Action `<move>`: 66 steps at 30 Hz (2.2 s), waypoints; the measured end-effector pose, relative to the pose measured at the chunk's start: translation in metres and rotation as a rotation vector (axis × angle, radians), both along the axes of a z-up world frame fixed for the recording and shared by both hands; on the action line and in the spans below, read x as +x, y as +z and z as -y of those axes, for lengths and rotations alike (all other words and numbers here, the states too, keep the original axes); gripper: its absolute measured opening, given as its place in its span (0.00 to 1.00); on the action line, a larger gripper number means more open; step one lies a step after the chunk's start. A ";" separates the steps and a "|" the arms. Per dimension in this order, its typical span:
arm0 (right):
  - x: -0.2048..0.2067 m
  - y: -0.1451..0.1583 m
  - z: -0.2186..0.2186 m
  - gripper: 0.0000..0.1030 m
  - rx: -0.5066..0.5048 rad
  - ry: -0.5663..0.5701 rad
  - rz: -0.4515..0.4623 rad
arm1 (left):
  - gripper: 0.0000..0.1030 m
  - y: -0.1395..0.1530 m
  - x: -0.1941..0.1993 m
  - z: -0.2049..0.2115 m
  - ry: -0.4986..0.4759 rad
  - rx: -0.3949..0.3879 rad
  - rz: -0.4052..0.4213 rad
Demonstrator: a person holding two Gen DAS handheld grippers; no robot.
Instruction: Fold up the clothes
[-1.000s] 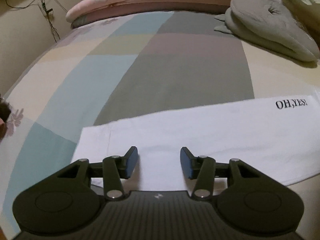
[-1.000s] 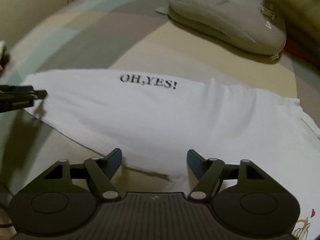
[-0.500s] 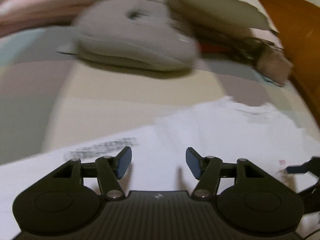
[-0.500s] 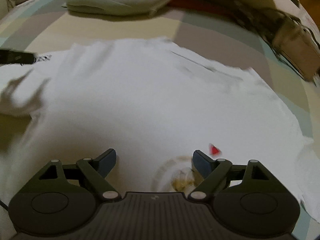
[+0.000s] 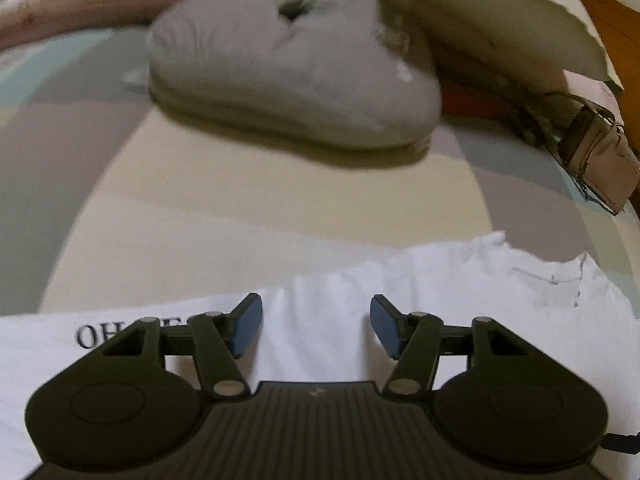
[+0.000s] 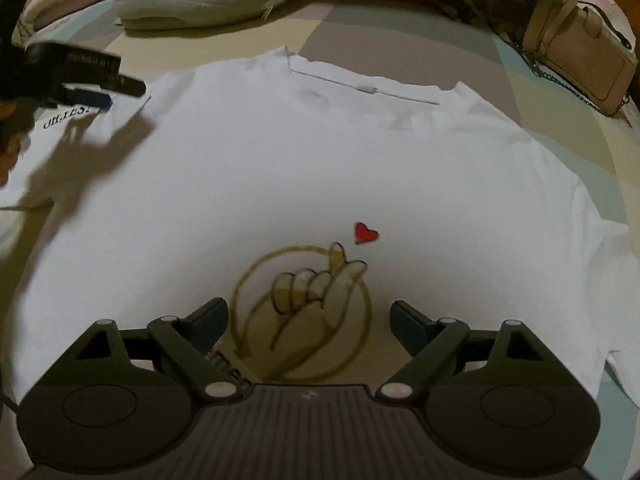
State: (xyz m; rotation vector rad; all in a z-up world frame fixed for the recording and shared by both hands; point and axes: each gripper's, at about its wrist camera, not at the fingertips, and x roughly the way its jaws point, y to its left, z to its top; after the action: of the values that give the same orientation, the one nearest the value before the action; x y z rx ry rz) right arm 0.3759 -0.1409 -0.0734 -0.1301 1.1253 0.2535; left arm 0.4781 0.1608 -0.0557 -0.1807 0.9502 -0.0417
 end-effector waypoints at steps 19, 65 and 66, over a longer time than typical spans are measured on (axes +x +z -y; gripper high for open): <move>-0.011 -0.005 0.034 0.94 0.084 0.086 0.007 | 0.71 -0.020 0.050 0.067 -0.031 0.043 0.004; 0.176 -0.027 0.076 1.00 0.080 0.032 0.230 | 0.82 0.000 -0.086 0.061 -0.068 0.261 -0.095; 0.174 -0.022 0.075 1.00 0.077 0.043 0.227 | 0.82 0.003 -0.088 0.062 -0.085 0.262 -0.081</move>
State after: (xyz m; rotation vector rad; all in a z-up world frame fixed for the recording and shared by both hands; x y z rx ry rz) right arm 0.5496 -0.2160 -0.0959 -0.1121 0.8873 0.3124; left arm 0.3903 0.0988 -0.0524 0.1010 1.0339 0.0124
